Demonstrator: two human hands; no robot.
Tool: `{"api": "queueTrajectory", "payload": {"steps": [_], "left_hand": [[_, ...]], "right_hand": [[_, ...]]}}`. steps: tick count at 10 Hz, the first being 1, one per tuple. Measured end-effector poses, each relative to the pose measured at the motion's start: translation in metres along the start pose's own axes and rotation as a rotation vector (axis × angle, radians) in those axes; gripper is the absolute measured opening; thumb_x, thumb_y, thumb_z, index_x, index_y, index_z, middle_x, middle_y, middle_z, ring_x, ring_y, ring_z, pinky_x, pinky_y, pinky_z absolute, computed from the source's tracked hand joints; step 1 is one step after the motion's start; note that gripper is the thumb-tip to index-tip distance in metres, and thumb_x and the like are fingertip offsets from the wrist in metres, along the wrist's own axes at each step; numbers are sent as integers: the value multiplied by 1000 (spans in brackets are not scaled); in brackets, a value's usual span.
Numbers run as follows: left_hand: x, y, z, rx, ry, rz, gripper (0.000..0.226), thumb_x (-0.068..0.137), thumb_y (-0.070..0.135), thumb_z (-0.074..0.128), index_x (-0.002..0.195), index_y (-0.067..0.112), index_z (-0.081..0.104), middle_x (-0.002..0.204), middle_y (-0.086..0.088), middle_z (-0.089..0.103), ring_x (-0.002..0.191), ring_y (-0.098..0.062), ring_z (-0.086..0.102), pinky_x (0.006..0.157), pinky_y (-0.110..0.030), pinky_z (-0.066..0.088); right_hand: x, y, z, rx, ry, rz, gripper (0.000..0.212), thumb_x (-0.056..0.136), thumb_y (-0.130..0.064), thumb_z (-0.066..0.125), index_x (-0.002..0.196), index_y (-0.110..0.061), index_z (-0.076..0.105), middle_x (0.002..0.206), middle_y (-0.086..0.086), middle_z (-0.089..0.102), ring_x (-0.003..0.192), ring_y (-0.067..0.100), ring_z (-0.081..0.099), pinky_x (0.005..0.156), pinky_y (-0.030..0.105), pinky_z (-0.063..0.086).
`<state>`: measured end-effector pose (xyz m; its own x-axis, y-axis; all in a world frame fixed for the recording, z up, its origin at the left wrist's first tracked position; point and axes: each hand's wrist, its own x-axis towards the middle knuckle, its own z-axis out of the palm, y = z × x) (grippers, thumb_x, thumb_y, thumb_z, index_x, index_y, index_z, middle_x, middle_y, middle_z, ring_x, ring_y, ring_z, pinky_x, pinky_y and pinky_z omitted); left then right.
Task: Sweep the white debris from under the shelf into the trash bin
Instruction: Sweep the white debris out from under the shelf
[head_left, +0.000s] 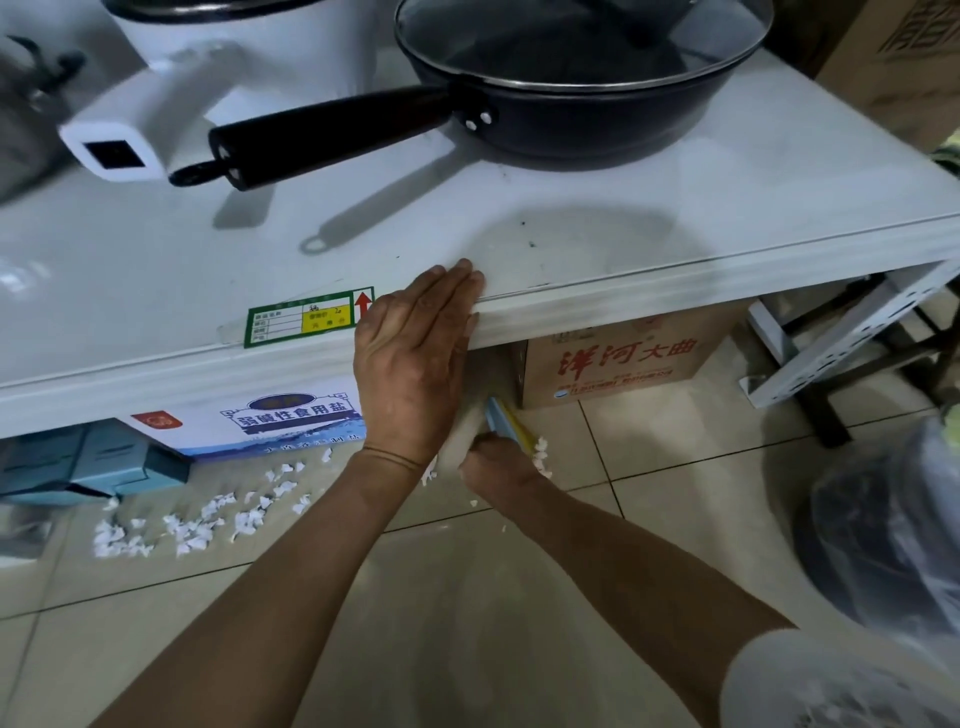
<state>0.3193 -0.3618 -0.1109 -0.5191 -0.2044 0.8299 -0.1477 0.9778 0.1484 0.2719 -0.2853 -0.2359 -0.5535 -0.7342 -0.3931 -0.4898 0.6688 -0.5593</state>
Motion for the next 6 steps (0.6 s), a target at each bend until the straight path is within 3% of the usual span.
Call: {"api": "queueTrajectory", "payload": {"steps": [1,2,3,4,5,6], "left_hand": [[1,-1,-2,11,-31,0,26,99,18,53,121,15,67,127,4,66,120,-14,60,98,-30,42],[2,-2,-3,-1,-42,-1,26,100,18,52,121,15,67,127,3,65,121,-14,59,98,-31,43],[2,0,-4,-1,-45,-7,26,100,18,52,122,15,67,128,3,65,121,-14,59,98,-31,43],[2,0,-5,11,-24,-3,26,99,16,53,121,14,67,127,2,66,120,-15,60,98,-30,42],[2,0,-5,13,-22,-2,26,98,16,54,120,13,67,126,1,66,119,-15,60,99,-29,42],[1,-1,-5,12,-12,6,26,97,15,55,120,13,67,126,1,67,119,-16,61,98,-30,43]], "right_hand": [[-15,6,8,-285,43,-199,38,9,-26,86,31,-9,61,31,-1,46,28,10,46,33,11,33],[-21,2,4,-342,242,-284,40,-5,-22,81,24,-10,55,28,1,48,28,12,51,31,11,35],[-26,-12,-19,-356,204,-243,28,22,-19,86,40,-12,66,46,6,61,41,15,61,38,16,44],[-20,-24,-26,-411,256,-202,35,14,-13,89,34,-11,61,40,4,57,30,14,55,33,12,37],[-7,-17,-24,-364,343,-109,29,31,-6,91,49,-4,67,50,11,65,41,18,64,39,16,45],[0,2,-18,-257,387,-36,13,80,-1,68,92,2,69,91,19,72,82,25,71,73,27,56]]}}
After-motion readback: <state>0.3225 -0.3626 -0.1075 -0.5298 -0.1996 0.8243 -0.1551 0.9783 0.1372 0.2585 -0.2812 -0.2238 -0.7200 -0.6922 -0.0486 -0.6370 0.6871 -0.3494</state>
